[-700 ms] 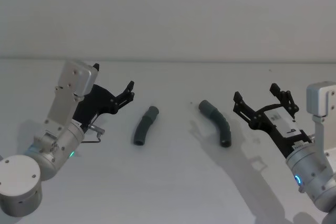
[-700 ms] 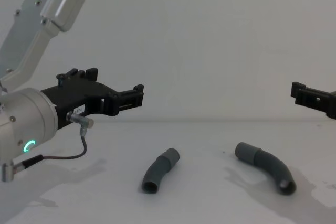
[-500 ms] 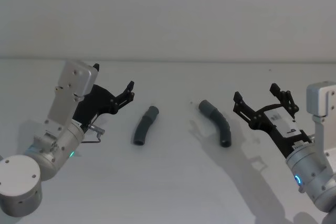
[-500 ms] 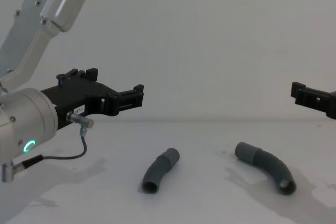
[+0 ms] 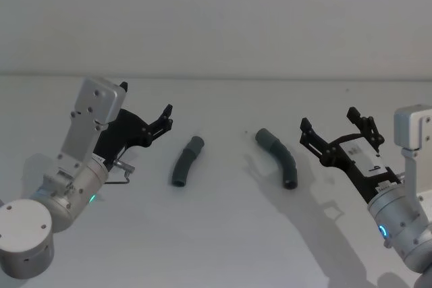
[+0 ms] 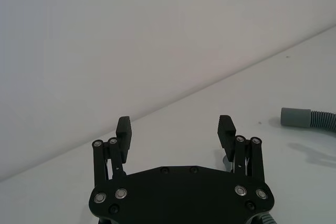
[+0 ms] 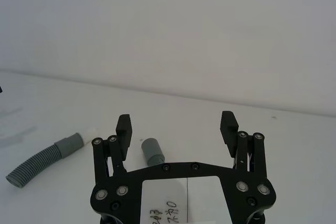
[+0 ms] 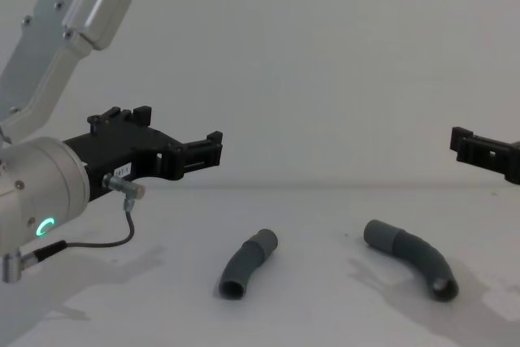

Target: Use both hands to pick up one end of the pipe from the table, align the ends, and insert them.

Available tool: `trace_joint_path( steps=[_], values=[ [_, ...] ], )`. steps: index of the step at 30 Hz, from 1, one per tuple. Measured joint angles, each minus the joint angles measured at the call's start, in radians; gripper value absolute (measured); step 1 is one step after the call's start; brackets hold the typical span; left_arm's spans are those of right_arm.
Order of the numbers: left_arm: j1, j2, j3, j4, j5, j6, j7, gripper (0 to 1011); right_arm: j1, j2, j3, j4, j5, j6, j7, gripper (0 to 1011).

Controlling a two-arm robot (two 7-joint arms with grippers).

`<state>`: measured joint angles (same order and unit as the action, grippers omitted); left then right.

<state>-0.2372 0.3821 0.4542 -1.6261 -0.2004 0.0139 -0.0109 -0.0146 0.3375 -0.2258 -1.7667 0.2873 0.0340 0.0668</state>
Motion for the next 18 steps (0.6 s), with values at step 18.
trace_joint_path(
  steps=[18],
  values=[
    [0.0, 0.0, 0.0, 0.0, 0.0, 0.0, 0.0, 1001, 0.0, 0.0, 0.0, 0.0, 0.0, 0.0, 0.0, 1001]
  ],
)
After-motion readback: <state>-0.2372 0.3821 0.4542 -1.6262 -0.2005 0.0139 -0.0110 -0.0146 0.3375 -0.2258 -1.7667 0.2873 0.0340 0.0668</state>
